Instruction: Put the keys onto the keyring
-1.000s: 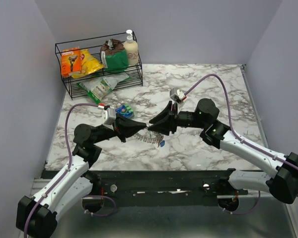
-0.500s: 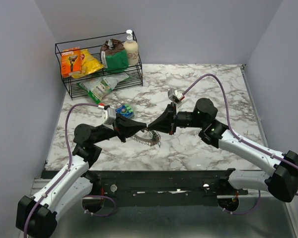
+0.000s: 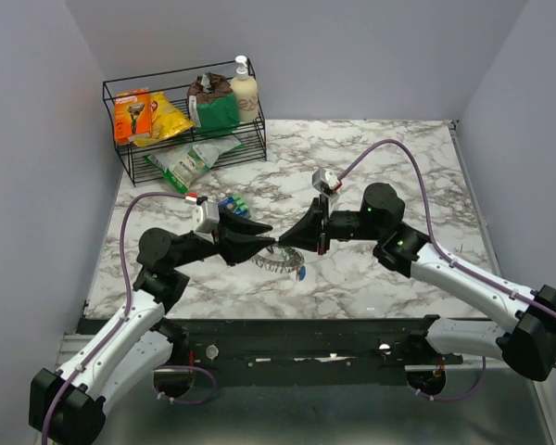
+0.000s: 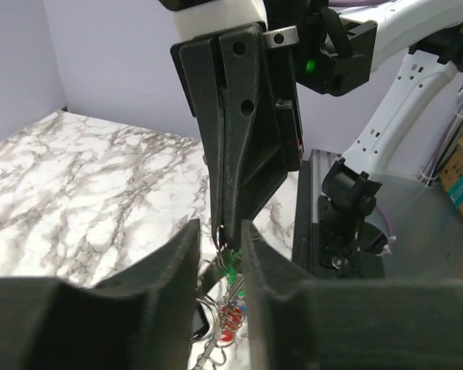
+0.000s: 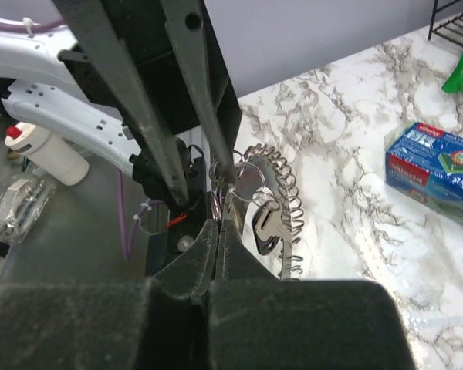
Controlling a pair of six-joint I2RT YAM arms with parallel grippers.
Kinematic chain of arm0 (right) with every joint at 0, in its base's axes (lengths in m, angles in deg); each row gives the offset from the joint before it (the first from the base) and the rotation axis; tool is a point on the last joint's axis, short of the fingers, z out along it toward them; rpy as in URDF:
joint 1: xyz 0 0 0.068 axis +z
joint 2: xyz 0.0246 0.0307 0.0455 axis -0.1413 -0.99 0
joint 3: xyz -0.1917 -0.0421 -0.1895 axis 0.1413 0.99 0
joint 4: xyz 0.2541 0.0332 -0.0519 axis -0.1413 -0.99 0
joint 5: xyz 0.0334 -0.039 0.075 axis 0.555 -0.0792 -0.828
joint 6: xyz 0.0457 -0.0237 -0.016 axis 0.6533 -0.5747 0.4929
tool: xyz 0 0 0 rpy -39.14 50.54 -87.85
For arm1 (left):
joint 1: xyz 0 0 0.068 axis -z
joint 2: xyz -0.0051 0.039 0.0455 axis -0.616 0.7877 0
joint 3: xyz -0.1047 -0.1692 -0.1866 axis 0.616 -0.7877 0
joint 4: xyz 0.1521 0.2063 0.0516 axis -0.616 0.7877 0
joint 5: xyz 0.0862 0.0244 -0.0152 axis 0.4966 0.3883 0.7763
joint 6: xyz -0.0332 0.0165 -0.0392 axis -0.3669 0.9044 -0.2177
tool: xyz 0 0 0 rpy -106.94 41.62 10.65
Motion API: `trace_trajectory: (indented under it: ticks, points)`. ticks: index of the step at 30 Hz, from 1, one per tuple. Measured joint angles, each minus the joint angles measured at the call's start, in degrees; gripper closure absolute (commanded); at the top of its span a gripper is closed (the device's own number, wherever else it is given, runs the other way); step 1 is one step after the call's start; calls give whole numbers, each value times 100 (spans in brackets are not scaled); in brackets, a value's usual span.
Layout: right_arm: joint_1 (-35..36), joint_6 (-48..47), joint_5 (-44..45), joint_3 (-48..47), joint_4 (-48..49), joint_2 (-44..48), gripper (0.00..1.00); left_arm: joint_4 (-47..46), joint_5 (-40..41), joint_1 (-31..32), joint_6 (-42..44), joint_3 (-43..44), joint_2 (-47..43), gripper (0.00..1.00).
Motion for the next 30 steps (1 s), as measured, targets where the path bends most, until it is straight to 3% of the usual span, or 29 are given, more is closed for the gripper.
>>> trace_trajectory:
  ticks: [2, 7, 12, 20, 30]
  points:
    - [2, -61, 20, -2, -173, 37, 99, 210, -11, 4, 98, 155, -4, 45]
    - [2, -225, 85, -20, -555, 153, 99, 713, -81, 7, 354, 557, 9, 39]
    - [2, -507, 114, -186, -1088, 208, 99, 2131, -376, 7, 1010, 1550, 417, 38]
    - [2, -1119, 175, -704, -2330, 203, 99, 5296, -584, 247, 2688, 3368, 1410, 37]
    - [2, -1792, 348, -1279, -3740, 44, 99, 7462, -509, 955, 3593, 4406, 2310, 52]
